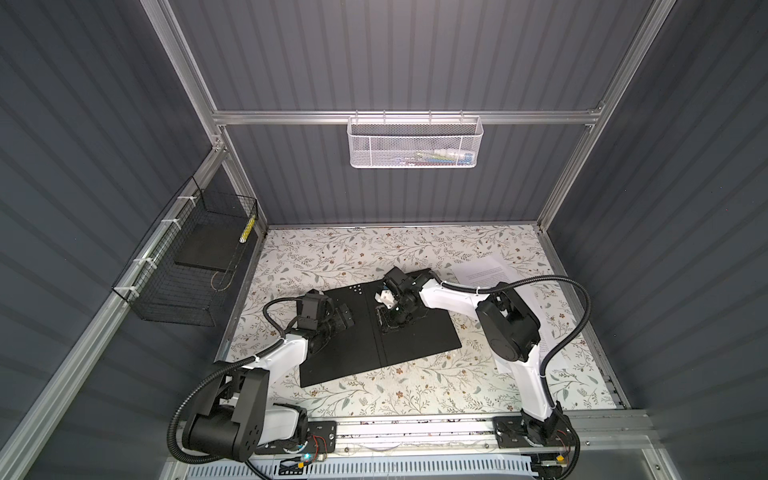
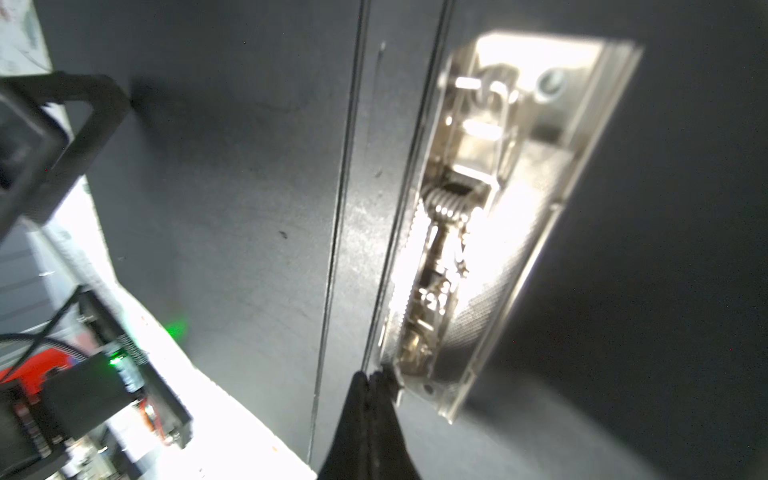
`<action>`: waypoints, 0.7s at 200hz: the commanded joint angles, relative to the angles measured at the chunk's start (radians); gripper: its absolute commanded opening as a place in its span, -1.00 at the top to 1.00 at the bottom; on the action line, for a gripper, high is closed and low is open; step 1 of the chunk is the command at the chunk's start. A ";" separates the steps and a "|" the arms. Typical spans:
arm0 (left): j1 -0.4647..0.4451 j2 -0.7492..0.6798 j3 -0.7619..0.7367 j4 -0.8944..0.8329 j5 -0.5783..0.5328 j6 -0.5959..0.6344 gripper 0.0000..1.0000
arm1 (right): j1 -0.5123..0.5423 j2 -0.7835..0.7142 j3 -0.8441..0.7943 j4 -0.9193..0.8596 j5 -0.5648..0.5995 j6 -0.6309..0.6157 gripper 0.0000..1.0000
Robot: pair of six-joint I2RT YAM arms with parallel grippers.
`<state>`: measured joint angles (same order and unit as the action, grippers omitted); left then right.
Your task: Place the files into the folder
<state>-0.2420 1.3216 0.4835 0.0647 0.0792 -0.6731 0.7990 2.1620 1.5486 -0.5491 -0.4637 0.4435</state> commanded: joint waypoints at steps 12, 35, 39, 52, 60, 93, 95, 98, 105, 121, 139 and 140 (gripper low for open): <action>0.009 0.041 -0.047 -0.213 -0.007 -0.001 -0.99 | -0.007 -0.064 -0.025 0.018 -0.015 0.005 1.00; 0.009 0.041 -0.046 -0.213 -0.007 -0.002 -0.99 | -0.006 -0.091 -0.005 0.003 0.016 0.001 1.00; 0.009 0.041 -0.046 -0.213 -0.007 -0.002 -0.99 | -0.006 -0.093 -0.003 -0.003 0.027 -0.001 1.00; 0.009 0.041 -0.046 -0.213 -0.007 -0.001 -0.99 | -0.007 -0.087 0.010 -0.019 0.056 -0.006 1.00; 0.009 0.042 -0.046 -0.213 -0.007 -0.003 -0.99 | -0.007 -0.077 0.020 -0.026 0.066 -0.009 1.00; 0.009 0.042 -0.045 -0.214 -0.007 -0.003 -0.99 | -0.006 -0.026 0.046 -0.044 0.070 -0.010 1.00; 0.009 0.042 -0.045 -0.215 -0.007 -0.002 -0.99 | -0.007 -0.023 0.046 -0.045 0.070 -0.010 1.00; 0.009 0.042 -0.045 -0.215 -0.007 -0.002 -0.99 | -0.006 -0.020 0.047 -0.045 0.071 -0.010 1.00; 0.009 0.042 -0.045 -0.215 -0.009 -0.002 -0.99 | -0.007 -0.014 0.047 -0.048 0.073 -0.009 1.00; 0.009 0.044 -0.043 -0.215 -0.008 -0.003 -1.00 | -0.007 -0.003 0.048 -0.051 0.083 -0.012 1.00; 0.009 0.043 -0.045 -0.215 -0.007 -0.002 -0.99 | -0.007 0.004 0.044 -0.060 0.092 -0.016 1.00; 0.009 0.043 -0.045 -0.215 -0.007 -0.002 -0.99 | -0.007 0.005 0.045 -0.060 0.092 -0.015 1.00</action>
<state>-0.2420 1.3216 0.4835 0.0647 0.0792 -0.6731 0.7944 2.1407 1.5795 -0.5652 -0.3946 0.4427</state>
